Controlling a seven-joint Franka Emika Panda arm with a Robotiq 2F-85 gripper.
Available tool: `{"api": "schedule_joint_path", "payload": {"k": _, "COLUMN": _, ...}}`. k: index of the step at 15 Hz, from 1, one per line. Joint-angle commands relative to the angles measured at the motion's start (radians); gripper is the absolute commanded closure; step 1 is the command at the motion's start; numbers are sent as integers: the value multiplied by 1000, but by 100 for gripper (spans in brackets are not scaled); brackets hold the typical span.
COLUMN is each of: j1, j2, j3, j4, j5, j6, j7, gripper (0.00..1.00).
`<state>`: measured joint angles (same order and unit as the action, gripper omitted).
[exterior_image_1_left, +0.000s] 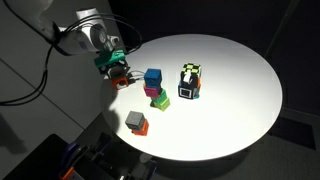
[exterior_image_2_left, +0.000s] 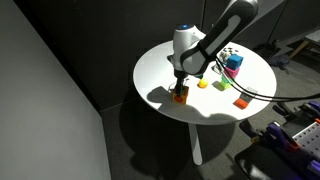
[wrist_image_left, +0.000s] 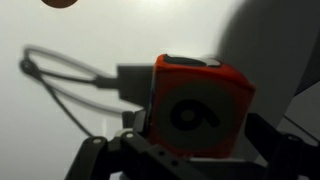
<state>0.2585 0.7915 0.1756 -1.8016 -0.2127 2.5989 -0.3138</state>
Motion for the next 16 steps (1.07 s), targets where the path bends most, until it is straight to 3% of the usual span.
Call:
{"api": "schedule_joint_path", "payload": {"k": 1, "j1": 3, "j2": 23, "j3": -1, "j4": 27, "j5": -21, "j6": 0, "j7": 5, "gripper": 0}}
{"api": "schedule_joint_path", "payload": {"k": 2, "j1": 2, "j2": 24, "j3": 0, "j4": 28, "j5": -20, "j6": -4, "j7": 4, "gripper": 19}}
{"api": "schedule_joint_path", "payload": {"k": 10, "j1": -4, "j2": -24, "j3": -1, "j4": 54, "j5": -13, "j6": -129, "j7": 3, "gripper": 73}}
{"api": "schedule_joint_path", "payload": {"k": 11, "j1": -6, "j2": -34, "j3": -2, "j4": 62, "j5": -12, "j6": -155, "j7": 2, "gripper": 79}}
{"api": "schedule_joint_path", "payload": {"k": 16, "j1": -25, "j2": -87, "j3": 0, "j4": 87, "j5": -6, "j6": -246, "j7": -19, "gripper": 85}}
